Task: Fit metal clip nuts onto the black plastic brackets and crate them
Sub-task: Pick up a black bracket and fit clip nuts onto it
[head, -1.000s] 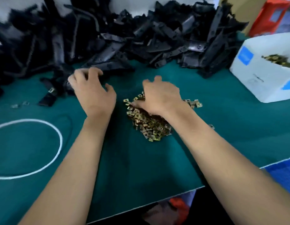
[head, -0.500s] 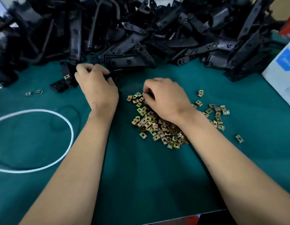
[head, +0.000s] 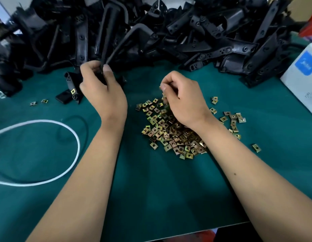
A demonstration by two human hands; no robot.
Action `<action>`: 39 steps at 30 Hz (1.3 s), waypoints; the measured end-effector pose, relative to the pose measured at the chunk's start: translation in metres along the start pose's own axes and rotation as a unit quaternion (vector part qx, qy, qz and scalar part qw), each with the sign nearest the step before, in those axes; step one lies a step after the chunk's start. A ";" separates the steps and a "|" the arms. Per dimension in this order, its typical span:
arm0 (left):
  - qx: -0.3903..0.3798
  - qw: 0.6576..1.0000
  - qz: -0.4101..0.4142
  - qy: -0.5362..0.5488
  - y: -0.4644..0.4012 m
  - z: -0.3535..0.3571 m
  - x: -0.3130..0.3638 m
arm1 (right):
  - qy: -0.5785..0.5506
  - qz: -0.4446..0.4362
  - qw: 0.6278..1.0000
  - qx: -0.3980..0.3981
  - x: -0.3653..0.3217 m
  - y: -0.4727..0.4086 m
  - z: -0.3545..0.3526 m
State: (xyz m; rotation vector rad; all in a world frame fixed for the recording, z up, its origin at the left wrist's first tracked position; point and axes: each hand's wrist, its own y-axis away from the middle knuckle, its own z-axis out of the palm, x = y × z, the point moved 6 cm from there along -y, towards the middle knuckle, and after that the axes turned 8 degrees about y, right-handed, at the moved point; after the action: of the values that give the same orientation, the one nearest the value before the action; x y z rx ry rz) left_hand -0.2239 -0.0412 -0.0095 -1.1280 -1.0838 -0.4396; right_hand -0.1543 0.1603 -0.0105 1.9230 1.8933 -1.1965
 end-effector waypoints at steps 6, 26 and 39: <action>-0.104 0.826 -0.350 0.430 0.025 0.043 -0.021 | -0.139 0.042 0.989 -0.004 0.005 -0.002 0.004; -0.141 0.657 -0.467 0.574 0.050 0.060 -0.011 | -0.384 0.152 0.911 0.001 0.015 0.001 0.008; -0.161 0.724 -0.454 0.494 0.059 0.062 -0.011 | -0.414 0.162 0.895 0.044 0.016 0.003 0.009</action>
State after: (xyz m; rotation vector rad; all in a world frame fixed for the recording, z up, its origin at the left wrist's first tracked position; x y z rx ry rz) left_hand -0.2130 0.0363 -0.0471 -0.3735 -0.4881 -1.8357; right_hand -0.1574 0.1662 -0.0273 1.3251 1.0425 -1.6352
